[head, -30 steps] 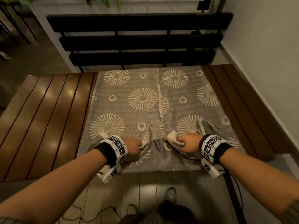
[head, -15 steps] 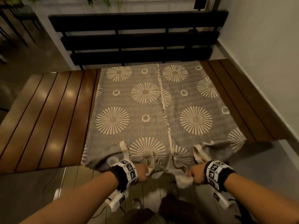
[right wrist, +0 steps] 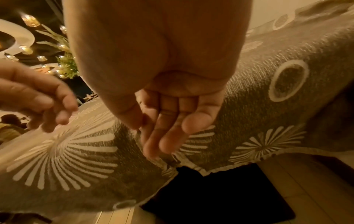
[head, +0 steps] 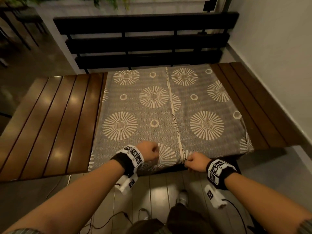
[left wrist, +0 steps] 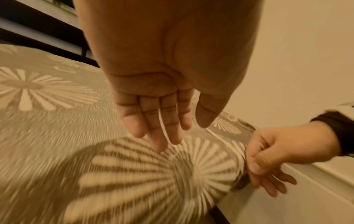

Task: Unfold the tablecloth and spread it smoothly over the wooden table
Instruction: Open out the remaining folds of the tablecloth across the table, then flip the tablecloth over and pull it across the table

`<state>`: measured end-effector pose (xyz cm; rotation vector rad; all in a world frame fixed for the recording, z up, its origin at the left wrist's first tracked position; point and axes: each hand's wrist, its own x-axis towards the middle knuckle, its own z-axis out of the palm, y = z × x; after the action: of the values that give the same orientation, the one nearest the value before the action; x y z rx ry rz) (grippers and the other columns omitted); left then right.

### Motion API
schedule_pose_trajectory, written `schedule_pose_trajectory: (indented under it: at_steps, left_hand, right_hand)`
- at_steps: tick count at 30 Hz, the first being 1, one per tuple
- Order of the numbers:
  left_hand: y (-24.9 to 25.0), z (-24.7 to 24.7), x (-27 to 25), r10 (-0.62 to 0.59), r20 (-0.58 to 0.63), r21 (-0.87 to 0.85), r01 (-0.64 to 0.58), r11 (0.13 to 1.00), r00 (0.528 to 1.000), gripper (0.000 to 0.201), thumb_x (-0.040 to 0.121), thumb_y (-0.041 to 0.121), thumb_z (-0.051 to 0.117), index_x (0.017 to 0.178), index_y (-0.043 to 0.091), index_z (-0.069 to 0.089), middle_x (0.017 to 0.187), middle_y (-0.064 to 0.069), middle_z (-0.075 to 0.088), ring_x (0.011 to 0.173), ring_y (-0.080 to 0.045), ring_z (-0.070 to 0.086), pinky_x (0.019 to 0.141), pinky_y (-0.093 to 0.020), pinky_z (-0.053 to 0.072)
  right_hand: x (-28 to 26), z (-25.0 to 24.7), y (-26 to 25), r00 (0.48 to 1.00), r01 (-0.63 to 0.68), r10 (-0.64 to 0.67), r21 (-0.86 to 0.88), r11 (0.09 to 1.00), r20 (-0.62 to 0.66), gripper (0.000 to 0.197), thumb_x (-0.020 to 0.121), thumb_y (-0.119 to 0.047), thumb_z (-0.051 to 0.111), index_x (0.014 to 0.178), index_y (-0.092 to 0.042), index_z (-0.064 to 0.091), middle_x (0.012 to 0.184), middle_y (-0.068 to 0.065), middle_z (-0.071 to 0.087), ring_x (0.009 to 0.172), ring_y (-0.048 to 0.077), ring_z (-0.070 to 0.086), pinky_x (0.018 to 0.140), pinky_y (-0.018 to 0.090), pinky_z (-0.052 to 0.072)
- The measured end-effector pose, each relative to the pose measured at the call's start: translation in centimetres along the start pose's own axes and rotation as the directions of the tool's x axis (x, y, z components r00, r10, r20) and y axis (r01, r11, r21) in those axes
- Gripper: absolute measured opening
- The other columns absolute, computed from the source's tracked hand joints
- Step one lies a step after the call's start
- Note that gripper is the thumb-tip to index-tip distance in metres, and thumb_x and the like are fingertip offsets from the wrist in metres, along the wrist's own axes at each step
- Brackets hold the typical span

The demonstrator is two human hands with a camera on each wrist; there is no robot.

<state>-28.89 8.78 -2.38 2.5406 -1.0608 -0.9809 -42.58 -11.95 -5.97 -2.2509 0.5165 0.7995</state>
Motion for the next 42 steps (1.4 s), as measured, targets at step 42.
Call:
schedule_pose_trajectory:
  at_steps: [42]
  left_hand:
    - [-1.9,-22.2,36.2,0.318,0.108,0.826,-0.263,0.498,0.942,0.069,0.085,0.033,0.066,0.144,0.026,0.03,0.151,-0.006,0.034,0.138,-0.032,0.031,0.11,-0.05,0.029]
  right_hand:
    - [10.0,-11.0,-5.7,0.858,-0.434,0.371,0.115,0.894,0.354,0.054,0.064,-0.057,0.079,0.068,-0.005,0.064,0.063,0.009,0.072,0.065,0.028,0.07,0.081,0.045,0.059]
